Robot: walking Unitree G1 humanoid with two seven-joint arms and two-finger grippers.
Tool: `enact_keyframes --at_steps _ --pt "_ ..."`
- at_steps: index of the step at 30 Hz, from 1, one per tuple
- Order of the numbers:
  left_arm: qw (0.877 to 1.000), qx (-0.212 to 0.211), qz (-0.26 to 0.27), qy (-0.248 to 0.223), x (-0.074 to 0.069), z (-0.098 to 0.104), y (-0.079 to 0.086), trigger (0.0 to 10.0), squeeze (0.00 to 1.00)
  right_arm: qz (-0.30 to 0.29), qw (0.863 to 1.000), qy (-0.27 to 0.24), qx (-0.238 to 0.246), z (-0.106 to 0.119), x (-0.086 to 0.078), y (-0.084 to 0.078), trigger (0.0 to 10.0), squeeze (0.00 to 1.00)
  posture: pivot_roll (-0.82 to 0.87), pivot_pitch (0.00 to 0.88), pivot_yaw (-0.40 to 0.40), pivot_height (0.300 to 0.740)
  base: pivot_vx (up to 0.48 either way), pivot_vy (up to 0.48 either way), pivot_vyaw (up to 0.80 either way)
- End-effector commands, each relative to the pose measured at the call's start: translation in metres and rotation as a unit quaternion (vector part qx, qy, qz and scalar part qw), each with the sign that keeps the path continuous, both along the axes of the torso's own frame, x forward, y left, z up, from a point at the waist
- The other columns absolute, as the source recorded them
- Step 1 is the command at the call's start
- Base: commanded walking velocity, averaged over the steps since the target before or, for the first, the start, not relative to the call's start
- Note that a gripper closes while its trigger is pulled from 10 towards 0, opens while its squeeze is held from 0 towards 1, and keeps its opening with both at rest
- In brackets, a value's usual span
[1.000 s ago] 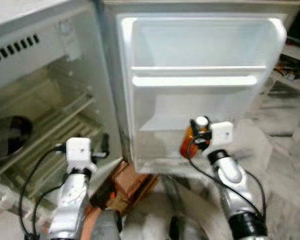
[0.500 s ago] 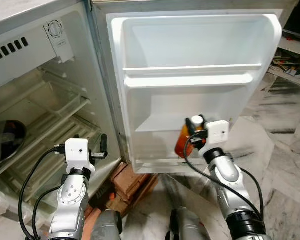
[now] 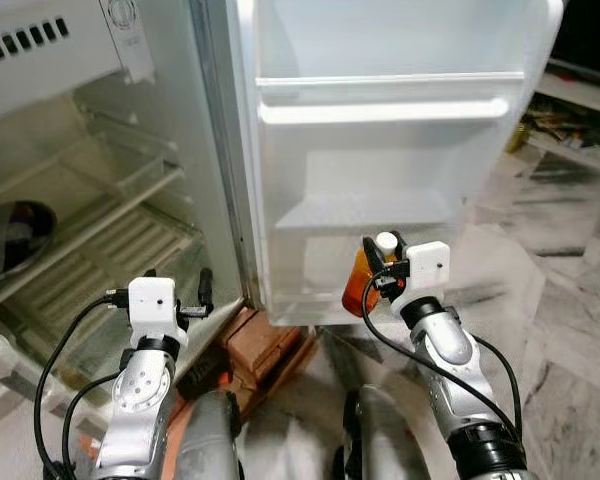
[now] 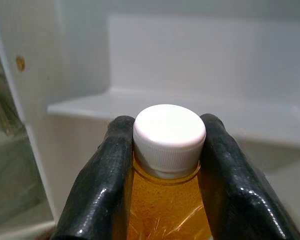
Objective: Restocking fridge
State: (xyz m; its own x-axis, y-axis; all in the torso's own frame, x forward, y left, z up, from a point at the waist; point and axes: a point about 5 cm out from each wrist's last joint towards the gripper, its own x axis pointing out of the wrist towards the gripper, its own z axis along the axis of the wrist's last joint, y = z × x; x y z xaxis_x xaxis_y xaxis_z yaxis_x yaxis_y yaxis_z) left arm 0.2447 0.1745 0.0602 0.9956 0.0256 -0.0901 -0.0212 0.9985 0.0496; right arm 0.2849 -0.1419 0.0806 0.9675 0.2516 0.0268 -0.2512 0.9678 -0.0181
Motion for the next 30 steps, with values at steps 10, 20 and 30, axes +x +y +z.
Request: enact_keyframes --at_steps 10,20,30 --pt "1.000 0.016 0.019 -0.009 0.0038 0.0047 0.0042 10.0 0.00 0.001 1.000 -0.030 -0.003 0.0118 0.0082 0.0008 10.0 0.00 -0.01 0.006 0.002 0.589 0.000 0.000 0.00" --pt "1.000 0.016 0.010 -0.014 0.0039 0.0058 0.0034 10.0 0.00 0.005 0.999 -0.042 -0.012 0.0140 0.0090 0.0023 10.0 0.00 -0.01 0.007 0.005 0.589 0.078 0.000 0.00" --pt "1.000 0.015 0.007 -0.016 0.0041 0.0059 0.0030 10.0 0.00 0.018 0.998 -0.051 -0.018 0.0152 0.0073 0.0058 10.0 0.00 -0.01 0.007 0.007 0.589 0.342 0.000 0.00"
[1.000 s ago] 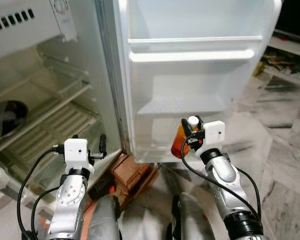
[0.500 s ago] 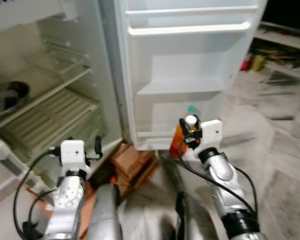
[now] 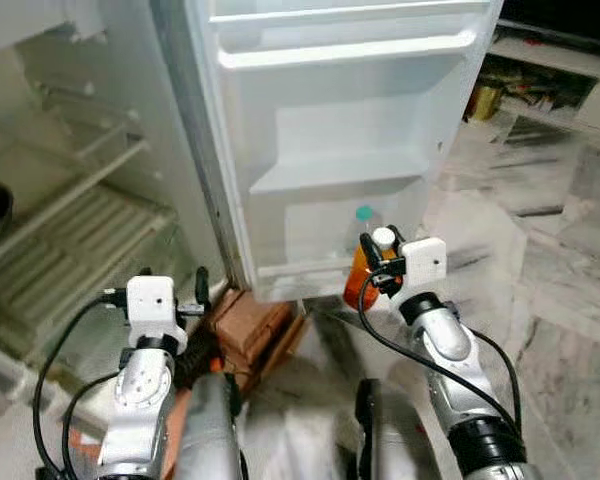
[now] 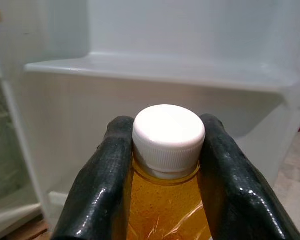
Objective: Restocking fridge
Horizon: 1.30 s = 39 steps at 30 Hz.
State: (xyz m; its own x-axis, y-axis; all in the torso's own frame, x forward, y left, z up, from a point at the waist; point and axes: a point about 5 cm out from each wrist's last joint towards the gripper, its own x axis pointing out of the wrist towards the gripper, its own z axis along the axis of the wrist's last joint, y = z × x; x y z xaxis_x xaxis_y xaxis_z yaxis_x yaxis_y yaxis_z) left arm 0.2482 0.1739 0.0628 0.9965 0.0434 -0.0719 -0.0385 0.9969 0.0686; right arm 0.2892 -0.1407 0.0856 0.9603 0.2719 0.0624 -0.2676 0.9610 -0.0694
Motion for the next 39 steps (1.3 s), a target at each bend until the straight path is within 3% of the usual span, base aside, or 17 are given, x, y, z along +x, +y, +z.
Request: enact_keyframes --at_steps 1,13,24,34,39 --pt "1.000 0.005 0.000 -0.006 0.001 0.003 0.004 10.0 0.00 0.010 1.000 -0.027 0.002 0.010 0.003 0.005 10.0 0.00 -0.01 0.007 0.006 0.589 0.334 0.000 0.00" --pt "1.000 0.002 -0.001 -0.005 0.002 0.003 0.003 10.0 0.00 0.026 0.999 -0.033 -0.004 0.011 0.003 0.008 10.0 0.00 -0.01 0.005 0.005 0.589 0.312 0.000 0.00" --pt "1.000 -0.001 0.002 -0.003 0.000 0.002 0.002 10.0 0.00 0.034 0.999 -0.027 -0.001 0.009 0.001 0.011 10.0 0.00 0.00 0.013 -0.001 0.589 0.000 0.000 0.00" --pt "1.000 0.009 0.011 0.003 -0.015 0.008 0.013 10.0 0.00 0.083 0.996 -0.035 -0.001 0.009 -0.001 0.034 10.0 0.00 0.05 0.108 0.003 0.554 0.000 0.000 0.00" --pt "1.000 0.022 0.019 -0.006 -0.027 0.023 0.027 10.0 0.00 0.103 0.993 -0.052 -0.022 0.018 0.009 0.043 10.0 0.00 0.09 0.188 0.013 0.554 0.000 0.000 0.00"
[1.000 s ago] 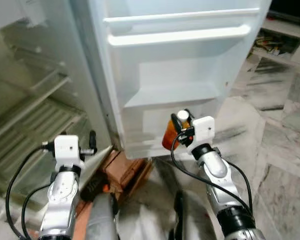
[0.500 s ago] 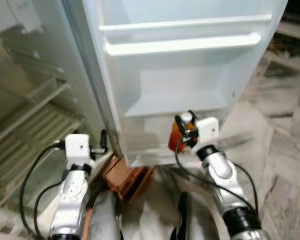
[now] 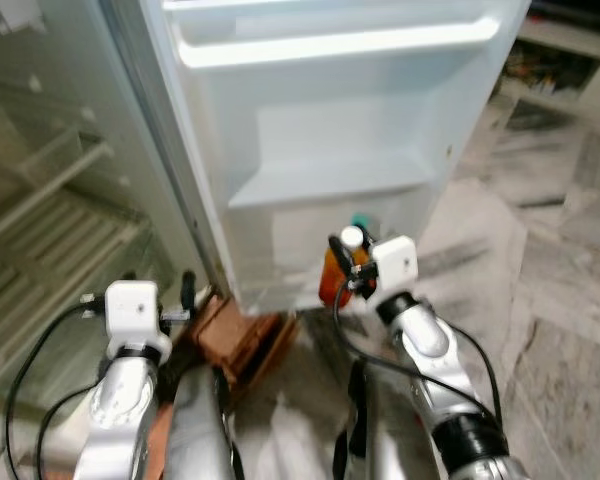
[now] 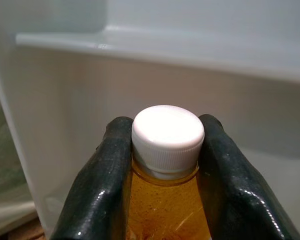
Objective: Restocking fridge
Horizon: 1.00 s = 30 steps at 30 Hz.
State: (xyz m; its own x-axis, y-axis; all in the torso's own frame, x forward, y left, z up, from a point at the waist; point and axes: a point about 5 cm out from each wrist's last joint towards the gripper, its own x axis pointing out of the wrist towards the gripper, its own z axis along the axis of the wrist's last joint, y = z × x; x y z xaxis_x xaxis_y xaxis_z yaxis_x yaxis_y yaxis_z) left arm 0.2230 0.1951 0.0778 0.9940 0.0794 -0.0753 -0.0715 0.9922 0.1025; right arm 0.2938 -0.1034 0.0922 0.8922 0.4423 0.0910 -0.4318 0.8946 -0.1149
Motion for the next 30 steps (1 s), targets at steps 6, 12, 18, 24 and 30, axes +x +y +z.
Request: enact_keyframes --at_steps 6,12,18,24,30 --pt "1.000 0.016 0.005 -0.016 -0.013 0.026 0.010 10.0 0.00 0.042 0.996 -0.072 -0.019 0.034 0.029 0.019 10.0 0.00 0.13 0.255 0.003 0.554 0.000 0.000 0.00" --pt "1.000 0.017 0.007 -0.012 -0.022 0.035 0.009 10.0 0.00 0.047 0.989 -0.129 -0.059 0.060 0.051 0.028 10.0 0.00 0.16 0.298 -0.002 0.554 0.000 0.000 0.00" --pt "1.000 0.016 0.007 -0.003 -0.028 0.037 0.007 10.0 0.00 0.031 0.983 -0.159 -0.089 0.073 0.063 0.029 10.0 0.00 0.16 0.309 -0.005 0.554 0.000 0.000 0.00" --pt "1.000 0.018 0.004 0.010 -0.031 0.038 0.006 10.0 0.00 -0.009 0.990 -0.096 -0.099 0.048 0.068 0.016 10.0 0.00 0.19 0.321 -0.025 0.554 0.000 0.000 0.00" --pt "1.000 0.021 0.002 0.022 -0.038 0.038 0.008 10.0 0.00 -0.018 0.994 -0.068 -0.079 0.029 0.060 0.018 10.0 0.00 0.20 0.332 -0.024 0.554 0.000 0.000 0.00"
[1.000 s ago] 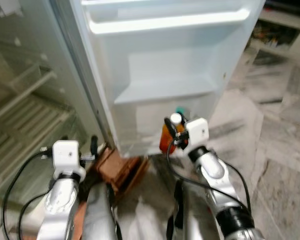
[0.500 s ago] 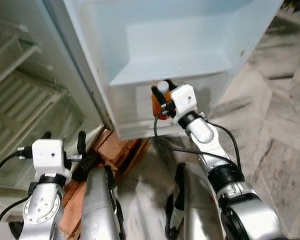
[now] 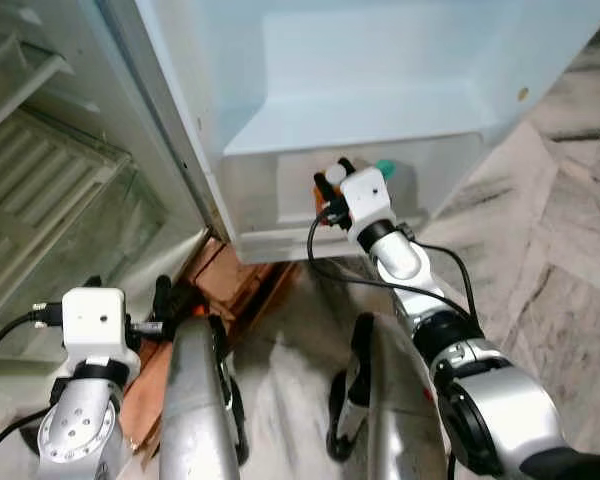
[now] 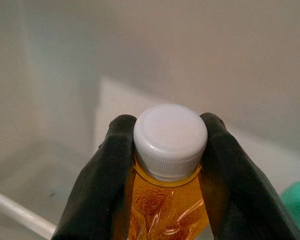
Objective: Restocking fridge
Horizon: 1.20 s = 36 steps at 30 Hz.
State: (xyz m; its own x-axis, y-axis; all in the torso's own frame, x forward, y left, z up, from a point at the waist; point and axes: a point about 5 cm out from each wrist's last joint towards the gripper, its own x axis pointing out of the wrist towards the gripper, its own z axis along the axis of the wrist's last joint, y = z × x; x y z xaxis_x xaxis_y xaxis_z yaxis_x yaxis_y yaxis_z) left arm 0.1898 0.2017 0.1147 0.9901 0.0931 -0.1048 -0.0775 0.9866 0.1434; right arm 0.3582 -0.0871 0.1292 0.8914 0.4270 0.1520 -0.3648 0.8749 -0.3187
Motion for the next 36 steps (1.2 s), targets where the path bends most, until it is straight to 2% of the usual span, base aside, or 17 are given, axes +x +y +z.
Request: enact_keyframes --at_steps 1,6,11,18,25,26,27,28,36 --pt "1.000 0.002 -0.002 0.007 -0.005 0.001 0.002 10.0 0.00 0.002 1.000 0.008 0.003 -0.011 -0.006 0.003 10.0 0.00 0.21 0.334 -0.023 0.554 0.000 0.000 0.00" --pt "1.000 0.001 -0.006 0.015 -0.006 0.001 0.000 10.0 0.00 -0.024 0.999 0.024 -0.005 -0.019 -0.006 0.000 10.0 0.00 0.20 0.335 -0.015 0.554 0.000 0.000 0.00" --pt "1.000 0.001 -0.010 0.016 -0.003 0.001 0.000 10.0 0.00 -0.084 0.995 0.051 -0.020 -0.024 0.000 -0.017 10.0 0.00 0.21 0.330 -0.010 0.554 0.000 0.000 0.00" --pt "1.000 0.002 -0.015 0.022 -0.002 0.000 0.000 10.0 0.00 -0.139 0.988 0.053 -0.039 -0.020 0.008 -0.033 10.0 0.00 0.20 0.325 -0.007 0.554 0.000 0.000 0.00" --pt "0.999 0.002 -0.020 0.024 0.001 -0.001 -0.001 10.0 0.00 -0.151 0.986 0.066 -0.016 -0.018 0.011 -0.037 10.0 0.00 0.20 0.317 -0.004 0.554 0.000 0.000 0.00" --pt "0.999 0.002 -0.021 0.025 0.001 -0.002 -0.001 10.0 0.00 -0.150 0.986 0.074 -0.001 -0.019 0.010 -0.037 10.0 0.76 0.20 0.316 -0.003 0.554 0.000 0.000 0.00" --pt "0.999 0.002 -0.022 0.025 0.002 -0.002 -0.002 10.0 0.00 -0.151 0.985 0.079 0.008 -0.020 0.010 -0.036 10.0 0.76 0.20 0.314 -0.003 0.554 0.000 0.000 0.00" --pt "0.999 0.002 -0.023 0.026 0.002 -0.002 -0.002 10.0 0.00 -0.151 0.985 0.083 0.014 -0.021 0.010 -0.036 10.0 1.00 0.20 0.310 -0.003 0.554 0.000 0.000 0.00" --pt "0.999 0.004 -0.026 0.027 0.005 -0.004 0.000 10.0 0.00 -0.154 0.986 0.068 0.013 -0.014 0.013 -0.036 10.0 1.00 0.20 0.287 0.006 0.554 0.000 0.000 0.00"
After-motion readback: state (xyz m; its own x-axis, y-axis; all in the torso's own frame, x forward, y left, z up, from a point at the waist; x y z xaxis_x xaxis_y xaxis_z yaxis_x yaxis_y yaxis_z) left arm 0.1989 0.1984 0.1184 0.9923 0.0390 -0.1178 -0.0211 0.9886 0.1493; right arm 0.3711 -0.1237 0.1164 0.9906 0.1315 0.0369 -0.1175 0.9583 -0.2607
